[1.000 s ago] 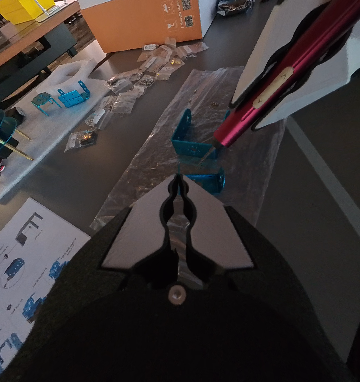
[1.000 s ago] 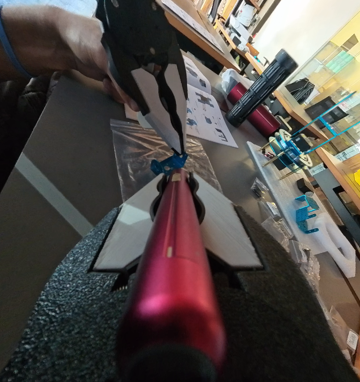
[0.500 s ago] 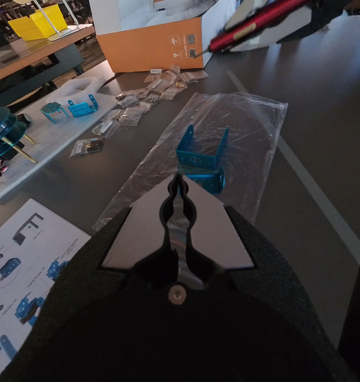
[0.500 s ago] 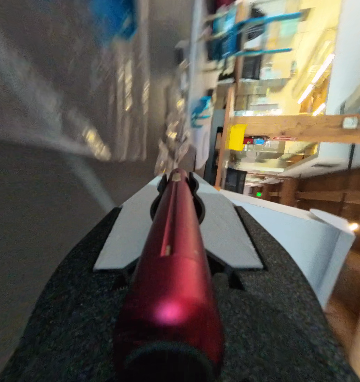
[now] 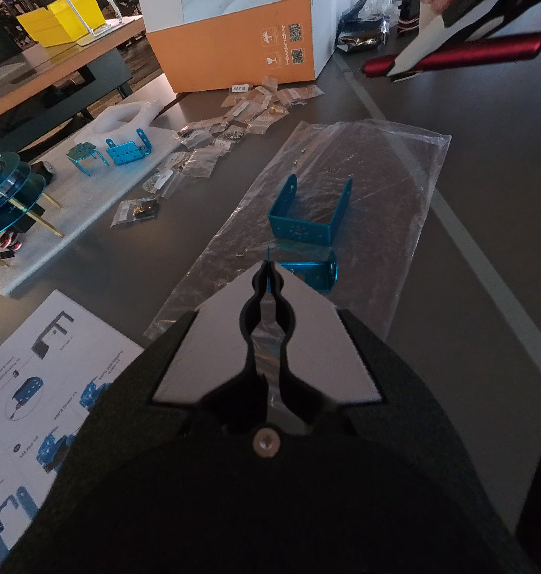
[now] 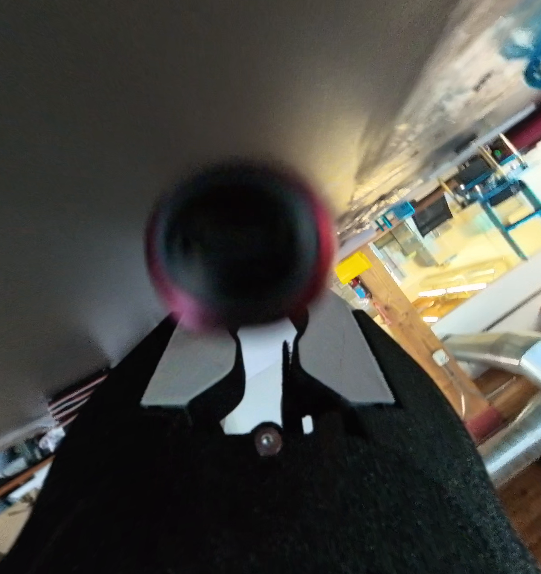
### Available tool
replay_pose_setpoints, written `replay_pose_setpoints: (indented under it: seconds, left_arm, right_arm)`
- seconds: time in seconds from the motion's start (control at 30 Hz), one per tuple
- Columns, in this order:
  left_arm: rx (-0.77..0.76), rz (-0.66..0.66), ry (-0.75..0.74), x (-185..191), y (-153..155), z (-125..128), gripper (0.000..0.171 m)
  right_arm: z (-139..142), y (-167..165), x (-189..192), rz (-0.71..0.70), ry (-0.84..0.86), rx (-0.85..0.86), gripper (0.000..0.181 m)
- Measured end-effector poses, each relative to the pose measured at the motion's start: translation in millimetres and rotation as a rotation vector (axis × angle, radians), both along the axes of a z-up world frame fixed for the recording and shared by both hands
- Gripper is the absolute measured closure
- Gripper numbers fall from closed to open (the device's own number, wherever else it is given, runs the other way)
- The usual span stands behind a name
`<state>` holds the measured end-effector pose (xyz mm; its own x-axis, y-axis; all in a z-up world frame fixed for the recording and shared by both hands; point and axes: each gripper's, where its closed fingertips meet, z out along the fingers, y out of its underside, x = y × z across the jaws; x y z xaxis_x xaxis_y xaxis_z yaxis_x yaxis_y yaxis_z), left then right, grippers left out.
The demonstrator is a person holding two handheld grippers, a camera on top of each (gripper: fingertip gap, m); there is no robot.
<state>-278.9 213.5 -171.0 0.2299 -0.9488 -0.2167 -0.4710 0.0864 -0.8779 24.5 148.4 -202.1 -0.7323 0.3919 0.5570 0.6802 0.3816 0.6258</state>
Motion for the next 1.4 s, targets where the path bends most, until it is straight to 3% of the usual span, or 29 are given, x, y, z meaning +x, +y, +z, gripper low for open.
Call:
replay_pose_setpoints:
  seconds: [0.1, 0.3, 0.4, 0.5, 0.67, 0.73, 0.83, 0.9, 1.03, 1.1, 1.2, 1.27, 1.4]
  left_arm:
    - [0.002, -0.008, -0.003, 0, -1, 1, 0.171]
    - [0.008, -0.037, -0.025, 0, -6, 4, 0.171]
    - [0.010, -0.049, -0.037, -2, -8, 7, 0.171]
    - [0.010, -0.052, -0.053, -6, -7, 10, 0.171]
    - [0.011, -0.049, -0.031, -16, -2, 9, 0.171]
    - [0.022, -0.058, -0.021, -18, -2, 11, 0.171]
    - [0.052, -0.090, -0.012, -19, -5, 16, 0.171]
    - [0.071, -0.102, -0.001, -19, -5, 19, 0.171]
    - [0.075, -0.116, -0.011, -21, -3, 25, 0.171]
    - [0.068, -0.115, -0.023, -23, 0, 27, 0.171]
    - [0.067, -0.128, -0.088, -24, -1, 36, 0.171]
    - [0.066, -0.154, -0.148, -22, -5, 44, 0.171]
    - [0.032, -0.190, -0.196, -18, -14, 51, 0.171]
  right_arm:
    - [-5, -4, 9, 0.032, -0.081, -0.067, 0.159]
    - [-7, -1, 10, 0.027, -0.086, -0.165, 0.159]
    - [-5, 2, 10, -0.060, 0.011, -0.192, 0.154]
    - [4, 7, 17, -0.196, 0.103, -0.172, 0.128]
    - [46, 11, 12, -0.410, 0.361, -0.136, 0.118]
    - [60, 14, -26, -0.490, 0.644, -0.205, 0.117]
    - [64, 8, -129, -0.557, 1.154, -0.621, 0.088]
    - [61, 19, -180, -0.519, 1.323, -0.805, 0.085]
    - [11, 49, -225, -0.582, 1.208, -0.941, 0.062]
    - [-1, 63, -234, -0.612, 1.162, -0.960, 0.064]
    - [23, 45, -275, -0.539, 1.225, -1.199, 0.086]
    - [44, 33, -302, -0.418, 1.304, -1.292, 0.089]
    - [52, 36, -321, -0.228, 1.404, -1.200, 0.095]
